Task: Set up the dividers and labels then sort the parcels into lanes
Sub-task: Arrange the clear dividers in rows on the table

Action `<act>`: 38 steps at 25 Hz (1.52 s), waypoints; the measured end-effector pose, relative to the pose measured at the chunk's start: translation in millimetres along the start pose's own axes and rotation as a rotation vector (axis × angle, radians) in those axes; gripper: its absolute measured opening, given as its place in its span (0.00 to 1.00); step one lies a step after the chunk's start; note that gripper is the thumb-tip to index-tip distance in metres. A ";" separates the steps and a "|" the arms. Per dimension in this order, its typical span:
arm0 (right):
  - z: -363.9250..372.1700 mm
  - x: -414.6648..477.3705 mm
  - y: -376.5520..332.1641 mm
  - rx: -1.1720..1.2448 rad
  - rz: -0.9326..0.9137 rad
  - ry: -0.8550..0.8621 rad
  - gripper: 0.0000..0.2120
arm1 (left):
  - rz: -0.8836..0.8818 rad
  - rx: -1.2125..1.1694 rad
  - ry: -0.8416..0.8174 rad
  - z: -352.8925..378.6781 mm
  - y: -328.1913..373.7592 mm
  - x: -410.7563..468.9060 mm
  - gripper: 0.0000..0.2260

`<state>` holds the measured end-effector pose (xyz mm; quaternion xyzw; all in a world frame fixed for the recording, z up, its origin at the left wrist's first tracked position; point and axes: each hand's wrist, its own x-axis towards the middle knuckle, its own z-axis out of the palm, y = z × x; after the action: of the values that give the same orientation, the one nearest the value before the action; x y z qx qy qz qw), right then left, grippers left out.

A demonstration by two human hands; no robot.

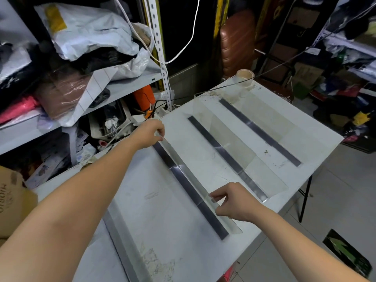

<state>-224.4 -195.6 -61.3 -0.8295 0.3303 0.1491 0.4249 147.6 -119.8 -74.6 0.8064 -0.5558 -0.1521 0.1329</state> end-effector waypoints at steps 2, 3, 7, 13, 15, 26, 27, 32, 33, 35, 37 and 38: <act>-6.6 2.3 3.5 0.005 0.010 0.011 0.25 | -0.002 0.005 -0.011 -1.6 -0.5 13.4 0.11; -9.1 3.3 5.0 0.009 0.017 0.018 0.25 | 0.002 0.013 -0.016 -1.5 -0.9 19.3 0.11; -14.5 6.0 6.5 -0.006 0.027 0.021 0.22 | 0.004 -0.009 -0.028 0.9 1.2 35.1 0.09; -23.0 5.0 -1.5 -0.055 0.007 0.020 0.17 | -0.005 -0.052 -0.017 1.9 3.7 47.8 0.11; -22.9 7.4 4.9 -0.025 0.018 0.015 0.19 | -0.001 -0.030 -0.032 1.4 4.8 47.3 0.10; -12.8 6.2 2.2 -0.023 0.008 0.023 0.20 | 0.020 -0.011 -0.037 -6.1 0.9 34.0 0.06; -11.7 6.1 1.8 -0.031 0.000 0.019 0.20 | 0.016 -0.009 -0.043 -6.3 0.7 32.8 0.06; -8.9 6.8 3.7 -0.084 0.016 0.022 0.24 | -0.008 0.005 -0.050 -6.0 3.7 26.5 0.08; -9.8 7.3 3.3 -0.111 0.017 0.023 0.24 | -0.017 0.008 -0.040 -5.8 4.4 24.4 0.11; -13.0 6.7 -1.7 -0.161 0.010 0.025 0.26 | -0.032 0.020 0.004 -7.1 4.7 18.1 0.17; -15.4 7.2 -9.7 -0.189 -0.006 0.058 0.28 | -0.070 0.070 0.094 -12.9 4.2 7.5 0.20; -16.3 7.7 -14.3 -0.205 -0.020 0.088 0.29 | -0.098 0.122 0.132 -17.5 4.1 -0.2 0.21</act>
<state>-209.7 -205.9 -46.9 -0.8775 0.3234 0.1415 0.3245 150.9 -120.2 -56.9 0.8475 -0.5139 -0.0711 0.1124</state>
